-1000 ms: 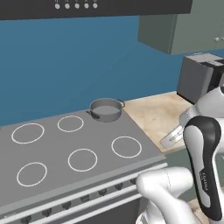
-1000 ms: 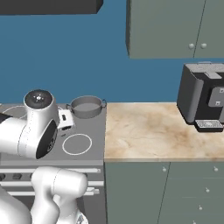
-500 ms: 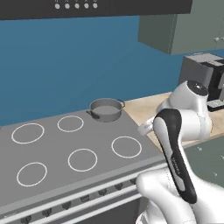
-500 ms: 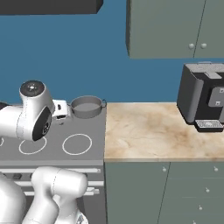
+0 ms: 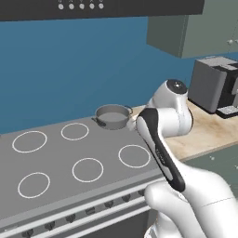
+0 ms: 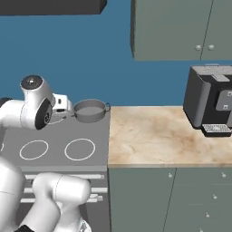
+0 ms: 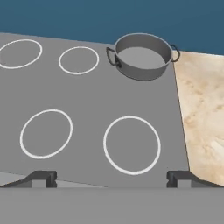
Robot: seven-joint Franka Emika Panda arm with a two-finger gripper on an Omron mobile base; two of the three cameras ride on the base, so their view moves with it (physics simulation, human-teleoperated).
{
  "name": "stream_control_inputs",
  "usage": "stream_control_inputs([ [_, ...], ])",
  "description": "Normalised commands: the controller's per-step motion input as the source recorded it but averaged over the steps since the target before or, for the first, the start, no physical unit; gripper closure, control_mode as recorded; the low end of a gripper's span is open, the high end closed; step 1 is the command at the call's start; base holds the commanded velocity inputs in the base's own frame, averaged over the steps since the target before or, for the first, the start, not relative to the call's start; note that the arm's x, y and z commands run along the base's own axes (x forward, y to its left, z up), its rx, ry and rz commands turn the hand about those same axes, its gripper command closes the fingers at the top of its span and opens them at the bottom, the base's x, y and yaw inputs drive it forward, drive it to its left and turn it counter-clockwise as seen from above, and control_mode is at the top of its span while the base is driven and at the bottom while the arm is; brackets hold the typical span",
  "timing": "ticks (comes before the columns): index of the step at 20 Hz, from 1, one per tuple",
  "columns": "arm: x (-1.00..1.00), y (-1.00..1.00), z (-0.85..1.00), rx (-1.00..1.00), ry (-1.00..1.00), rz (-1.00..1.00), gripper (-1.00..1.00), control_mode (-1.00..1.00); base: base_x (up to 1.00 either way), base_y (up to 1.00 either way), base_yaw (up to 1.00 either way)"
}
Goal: Move the pot and pan from the stove into the sink.
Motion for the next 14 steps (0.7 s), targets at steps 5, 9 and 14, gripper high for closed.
stream_control_inputs([
  [5,0.83,0.04,0.0,0.0,0.01,-0.02,-1.0,-1.0,0.0,0.0,0.0],
  [9,0.51,-0.12,0.0,0.0,0.02,0.08,-1.0,-1.0,0.0,0.0,0.0],
  [14,0.07,0.0,-0.11,0.0,0.0,0.03,-1.0,-1.0,0.0,0.0,0.0],
])
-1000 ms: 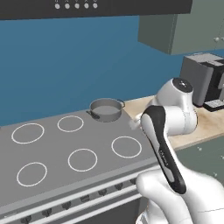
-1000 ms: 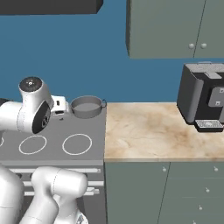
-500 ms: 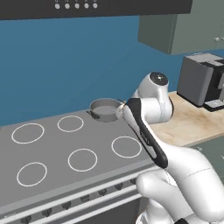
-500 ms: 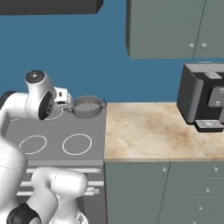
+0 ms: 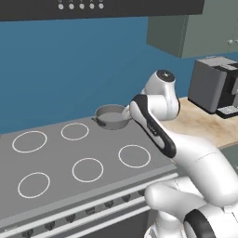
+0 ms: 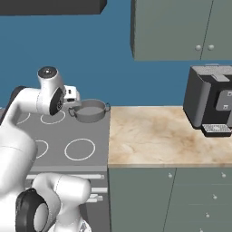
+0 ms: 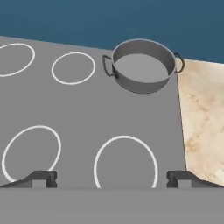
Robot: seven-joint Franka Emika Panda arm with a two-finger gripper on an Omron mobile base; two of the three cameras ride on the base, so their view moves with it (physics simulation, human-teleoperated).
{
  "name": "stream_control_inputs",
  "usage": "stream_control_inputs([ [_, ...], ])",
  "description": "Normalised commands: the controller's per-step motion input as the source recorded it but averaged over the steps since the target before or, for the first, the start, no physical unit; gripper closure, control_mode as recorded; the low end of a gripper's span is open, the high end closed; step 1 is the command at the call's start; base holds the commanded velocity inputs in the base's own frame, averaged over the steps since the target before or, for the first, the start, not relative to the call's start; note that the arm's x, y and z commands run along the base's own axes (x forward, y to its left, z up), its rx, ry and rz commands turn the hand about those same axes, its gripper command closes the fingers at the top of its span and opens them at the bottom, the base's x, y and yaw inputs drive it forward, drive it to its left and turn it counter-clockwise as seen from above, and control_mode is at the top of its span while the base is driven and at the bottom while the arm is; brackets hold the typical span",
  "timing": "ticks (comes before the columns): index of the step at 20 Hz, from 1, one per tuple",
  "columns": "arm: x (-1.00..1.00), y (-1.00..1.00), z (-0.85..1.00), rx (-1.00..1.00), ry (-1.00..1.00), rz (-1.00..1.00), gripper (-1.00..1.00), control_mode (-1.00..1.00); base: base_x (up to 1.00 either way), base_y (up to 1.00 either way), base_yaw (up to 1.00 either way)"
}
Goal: Move the pot and pan from the stove into the sink.
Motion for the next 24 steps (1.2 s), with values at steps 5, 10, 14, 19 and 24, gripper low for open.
stream_control_inputs([
  [5,0.24,-0.01,-0.24,0.0,0.0,0.11,-1.0,-1.0,0.0,0.0,0.0],
  [10,0.35,0.0,-0.28,-0.03,0.0,0.13,-1.0,-1.0,0.0,0.0,0.0],
  [14,0.34,0.0,-0.38,-0.11,0.0,0.1,-1.0,-1.0,0.0,0.0,0.0],
  [19,0.46,0.0,-0.32,-0.1,0.0,0.06,-1.0,-1.0,0.0,0.0,0.0],
  [24,0.59,0.04,-0.26,-0.07,0.0,0.03,-1.0,-1.0,0.0,0.0,0.0],
])
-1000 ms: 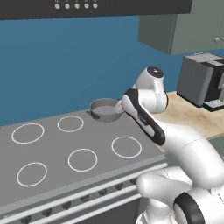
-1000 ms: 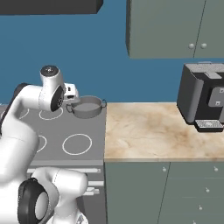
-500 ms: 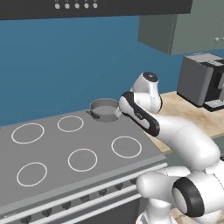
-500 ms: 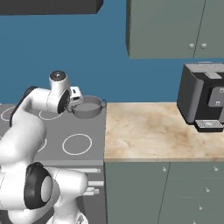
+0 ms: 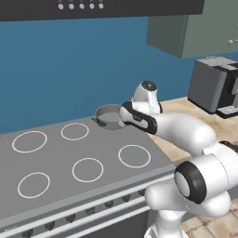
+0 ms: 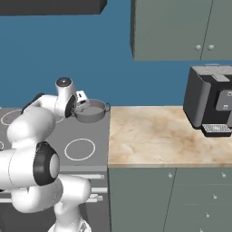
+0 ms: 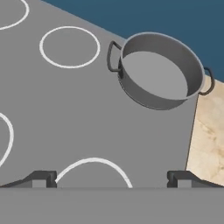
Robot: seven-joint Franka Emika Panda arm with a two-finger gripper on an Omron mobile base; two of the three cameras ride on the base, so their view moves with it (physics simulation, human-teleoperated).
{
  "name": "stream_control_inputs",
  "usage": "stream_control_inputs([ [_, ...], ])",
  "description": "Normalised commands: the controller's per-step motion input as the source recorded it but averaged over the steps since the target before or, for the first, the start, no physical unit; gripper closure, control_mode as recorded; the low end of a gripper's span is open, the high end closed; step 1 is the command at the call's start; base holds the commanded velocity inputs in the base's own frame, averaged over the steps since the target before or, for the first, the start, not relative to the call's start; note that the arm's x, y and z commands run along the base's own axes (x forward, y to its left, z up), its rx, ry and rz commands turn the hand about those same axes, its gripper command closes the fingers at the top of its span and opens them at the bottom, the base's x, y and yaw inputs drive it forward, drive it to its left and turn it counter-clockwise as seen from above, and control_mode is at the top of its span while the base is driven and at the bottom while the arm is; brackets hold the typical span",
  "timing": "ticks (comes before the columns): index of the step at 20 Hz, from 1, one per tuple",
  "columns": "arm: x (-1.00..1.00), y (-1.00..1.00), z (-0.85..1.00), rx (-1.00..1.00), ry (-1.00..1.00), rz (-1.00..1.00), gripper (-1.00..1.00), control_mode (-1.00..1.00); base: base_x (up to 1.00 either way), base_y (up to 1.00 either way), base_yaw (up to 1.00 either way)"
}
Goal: Move the pot and pan from the stove into the sink.
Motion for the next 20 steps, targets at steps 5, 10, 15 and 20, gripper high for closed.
stream_control_inputs([
  [5,0.67,0.13,-0.25,-0.06,0.0,0.0,-1.0,-1.0,0.0,0.0,0.0],
  [10,0.59,0.11,-0.23,-0.06,0.0,0.0,-1.0,-1.0,0.0,0.0,0.0],
  [15,0.61,0.04,-0.23,-0.02,0.0,0.0,-1.0,-1.0,0.0,0.0,0.0],
  [20,0.21,0.0,-0.14,-0.01,-0.03,0.03,-1.0,-1.0,0.0,0.0,0.0],
])
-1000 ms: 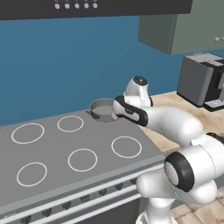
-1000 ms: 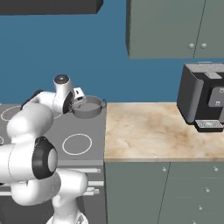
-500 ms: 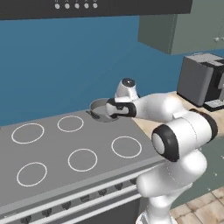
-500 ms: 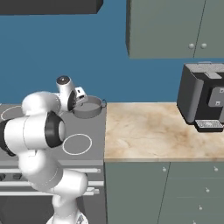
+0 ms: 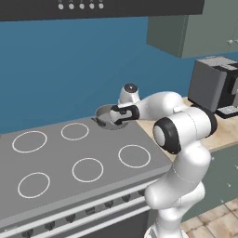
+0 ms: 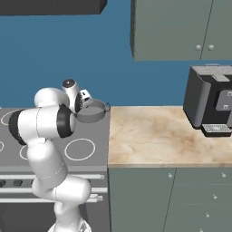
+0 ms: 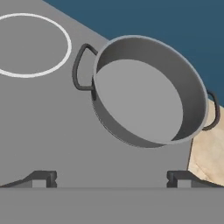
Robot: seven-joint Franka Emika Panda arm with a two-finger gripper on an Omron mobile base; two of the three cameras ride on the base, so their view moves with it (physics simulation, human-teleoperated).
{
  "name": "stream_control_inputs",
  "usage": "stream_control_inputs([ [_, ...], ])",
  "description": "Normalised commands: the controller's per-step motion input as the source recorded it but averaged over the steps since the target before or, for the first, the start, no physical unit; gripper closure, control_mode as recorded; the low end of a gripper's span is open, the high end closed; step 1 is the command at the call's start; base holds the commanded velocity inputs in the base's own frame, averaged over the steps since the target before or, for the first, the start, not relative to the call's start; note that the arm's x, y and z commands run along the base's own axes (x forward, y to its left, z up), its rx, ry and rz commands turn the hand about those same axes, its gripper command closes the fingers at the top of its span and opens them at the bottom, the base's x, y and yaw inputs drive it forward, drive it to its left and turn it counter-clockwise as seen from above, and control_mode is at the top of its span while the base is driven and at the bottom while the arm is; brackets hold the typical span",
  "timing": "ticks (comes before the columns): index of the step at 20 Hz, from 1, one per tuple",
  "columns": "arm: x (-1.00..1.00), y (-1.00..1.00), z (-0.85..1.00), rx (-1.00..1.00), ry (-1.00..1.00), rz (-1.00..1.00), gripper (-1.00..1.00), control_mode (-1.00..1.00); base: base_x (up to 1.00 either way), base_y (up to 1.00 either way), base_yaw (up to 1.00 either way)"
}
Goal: Move the pot and pan from the stove into the sink.
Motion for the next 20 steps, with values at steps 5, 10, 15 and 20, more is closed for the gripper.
stream_control_inputs([
  [5,0.0,0.0,-0.13,-0.03,-0.08,0.03,-1.0,-1.0,0.0,0.0,0.0],
  [10,-0.02,0.0,-0.12,-0.03,-0.15,0.07,-1.0,-1.0,0.0,0.0,0.0],
  [15,0.01,0.0,-0.03,-0.03,-0.02,0.01,-1.0,-1.0,0.0,0.0,0.0],
  [20,0.12,0.0,-0.12,-0.04,0.0,0.0,-1.0,-1.0,0.0,0.0,0.0],
])
